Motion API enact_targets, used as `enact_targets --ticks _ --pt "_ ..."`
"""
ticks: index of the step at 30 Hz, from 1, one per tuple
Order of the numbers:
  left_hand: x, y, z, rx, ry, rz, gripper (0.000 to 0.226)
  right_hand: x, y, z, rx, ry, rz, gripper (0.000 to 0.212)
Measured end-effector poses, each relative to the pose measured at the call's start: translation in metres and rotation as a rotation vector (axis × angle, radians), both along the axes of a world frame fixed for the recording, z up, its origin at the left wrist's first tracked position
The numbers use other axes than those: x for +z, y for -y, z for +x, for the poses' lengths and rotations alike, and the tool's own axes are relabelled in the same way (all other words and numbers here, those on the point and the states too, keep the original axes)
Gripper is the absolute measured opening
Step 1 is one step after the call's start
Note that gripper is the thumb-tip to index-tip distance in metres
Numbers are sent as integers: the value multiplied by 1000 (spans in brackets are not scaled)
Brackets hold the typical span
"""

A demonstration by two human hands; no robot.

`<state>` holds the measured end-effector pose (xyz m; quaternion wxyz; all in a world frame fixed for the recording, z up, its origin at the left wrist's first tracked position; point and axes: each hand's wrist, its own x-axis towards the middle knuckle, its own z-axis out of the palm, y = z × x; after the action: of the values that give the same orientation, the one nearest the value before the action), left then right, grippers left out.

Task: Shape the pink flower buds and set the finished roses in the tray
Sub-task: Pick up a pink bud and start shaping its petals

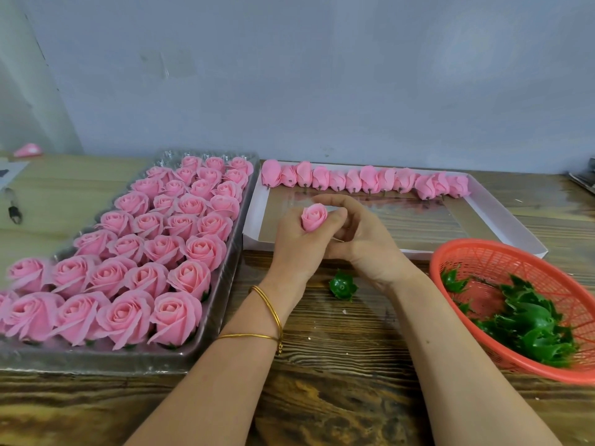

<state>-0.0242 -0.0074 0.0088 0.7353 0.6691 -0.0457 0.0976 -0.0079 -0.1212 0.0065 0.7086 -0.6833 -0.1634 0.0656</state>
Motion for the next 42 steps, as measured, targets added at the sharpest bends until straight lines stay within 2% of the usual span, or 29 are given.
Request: enact_targets --ticks 10,14,17,23,27,33,37,42 --pt "-4 -5 4 24 25 38 26 7 3 -5 78 -16 -51 63" --pt "-1 -3 1 0 14 14 16 6 1 -4 62 -14 -50 70" --pt "-1 -1 1 20 16 -6 30 3 -1 -3 48 3 -66 72" --pt "-2 -2 4 28 -4 14 15 2 -2 -2 -6 13 -67 71" --pt "-3 -6 3 2 70 48 30 2 0 -2 11 13 -44 67" --pt "-3 -8 4 -30 49 -7 17 4 1 -4 55 22 -45 58" --pt "-3 -6 3 -2 62 -14 32 5 0 -5 57 42 -55 60" --pt "-5 -4 6 29 14 -37 37 4 0 -3 53 53 -104 69"
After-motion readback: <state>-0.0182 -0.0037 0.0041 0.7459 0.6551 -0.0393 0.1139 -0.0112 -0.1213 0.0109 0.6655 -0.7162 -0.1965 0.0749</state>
